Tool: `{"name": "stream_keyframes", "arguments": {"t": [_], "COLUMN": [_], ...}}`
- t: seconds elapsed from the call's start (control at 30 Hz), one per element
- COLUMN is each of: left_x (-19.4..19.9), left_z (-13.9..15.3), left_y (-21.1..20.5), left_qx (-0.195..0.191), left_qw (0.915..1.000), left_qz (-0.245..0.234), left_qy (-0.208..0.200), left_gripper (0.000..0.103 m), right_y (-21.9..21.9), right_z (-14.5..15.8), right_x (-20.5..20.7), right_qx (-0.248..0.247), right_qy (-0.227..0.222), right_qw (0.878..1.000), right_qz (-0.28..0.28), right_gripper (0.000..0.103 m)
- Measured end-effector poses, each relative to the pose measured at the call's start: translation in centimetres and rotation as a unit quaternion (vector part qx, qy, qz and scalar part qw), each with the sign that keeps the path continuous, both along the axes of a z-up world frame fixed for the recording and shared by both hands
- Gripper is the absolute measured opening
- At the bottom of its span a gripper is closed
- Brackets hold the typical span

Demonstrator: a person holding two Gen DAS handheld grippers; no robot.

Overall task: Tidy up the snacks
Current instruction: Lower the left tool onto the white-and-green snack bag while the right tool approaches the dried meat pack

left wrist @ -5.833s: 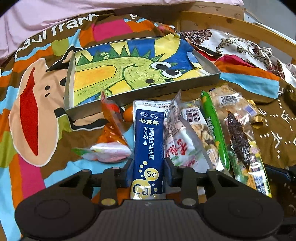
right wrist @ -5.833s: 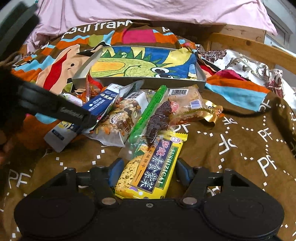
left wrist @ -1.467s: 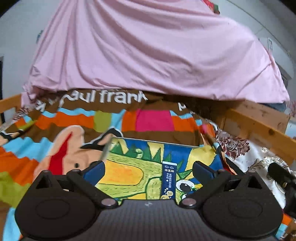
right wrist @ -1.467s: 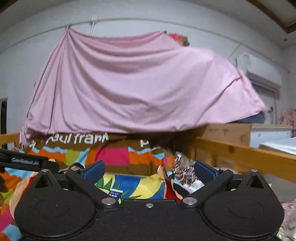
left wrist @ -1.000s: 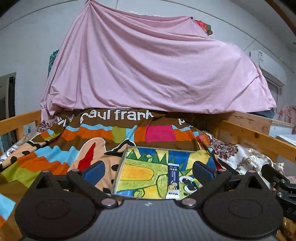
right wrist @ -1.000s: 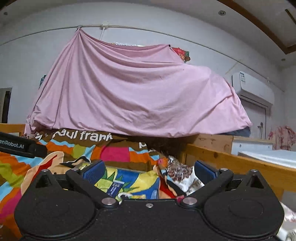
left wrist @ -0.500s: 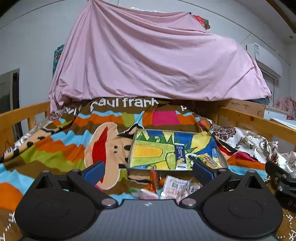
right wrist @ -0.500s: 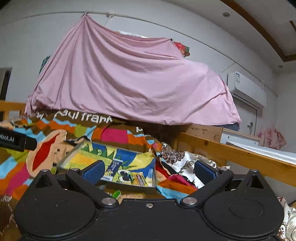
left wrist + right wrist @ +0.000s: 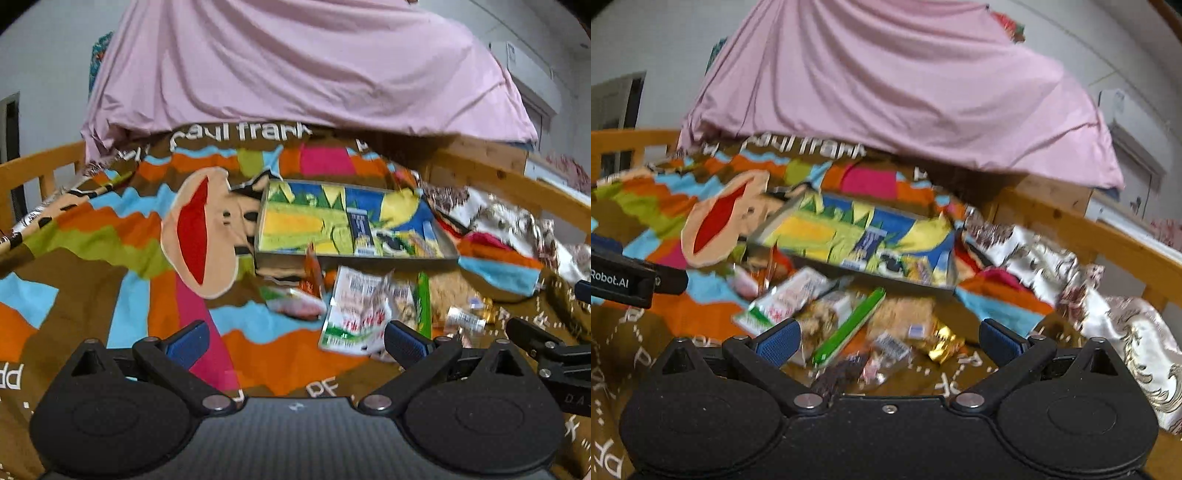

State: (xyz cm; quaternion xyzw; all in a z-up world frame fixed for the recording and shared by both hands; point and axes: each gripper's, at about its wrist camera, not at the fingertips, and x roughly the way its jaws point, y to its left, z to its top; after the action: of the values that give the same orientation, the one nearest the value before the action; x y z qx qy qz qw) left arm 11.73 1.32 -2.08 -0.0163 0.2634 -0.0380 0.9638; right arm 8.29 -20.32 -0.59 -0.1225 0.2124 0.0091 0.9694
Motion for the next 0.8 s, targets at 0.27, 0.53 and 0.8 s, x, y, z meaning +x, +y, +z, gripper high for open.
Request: {"name": "stream_keyframes", "arguments": {"t": [0.27, 0.53, 0.8], "left_x": [0.6, 2.0, 4.8], "left_z": [-1.3, -2.2, -2.8], "left_y": [-0.1, -0.3, 0.0], "left_qx": [0.032, 0.023, -0.057], "left_qw": [0.9989, 0.9966, 0.9906], "left_qz": [-0.022, -0.058, -0.085], "left_qy": [0.026, 0.054, 0.091], "left_gripper": [0.103, 0.103, 0.103], "right_y": [0.4, 0.5, 1.2], "right_z": [-0.9, -1.7, -2.8], "right_x": [0.8, 1.5, 2.3], "right_qx": [0.000, 0.001, 0.000], "right_qy": [0.034, 0.066, 0.095], "right_qw": [0.999, 0.998, 0.995], "right_qz": [0.009, 0.013, 0.028], "right_gripper": [0.102, 0.102, 0.102]}}
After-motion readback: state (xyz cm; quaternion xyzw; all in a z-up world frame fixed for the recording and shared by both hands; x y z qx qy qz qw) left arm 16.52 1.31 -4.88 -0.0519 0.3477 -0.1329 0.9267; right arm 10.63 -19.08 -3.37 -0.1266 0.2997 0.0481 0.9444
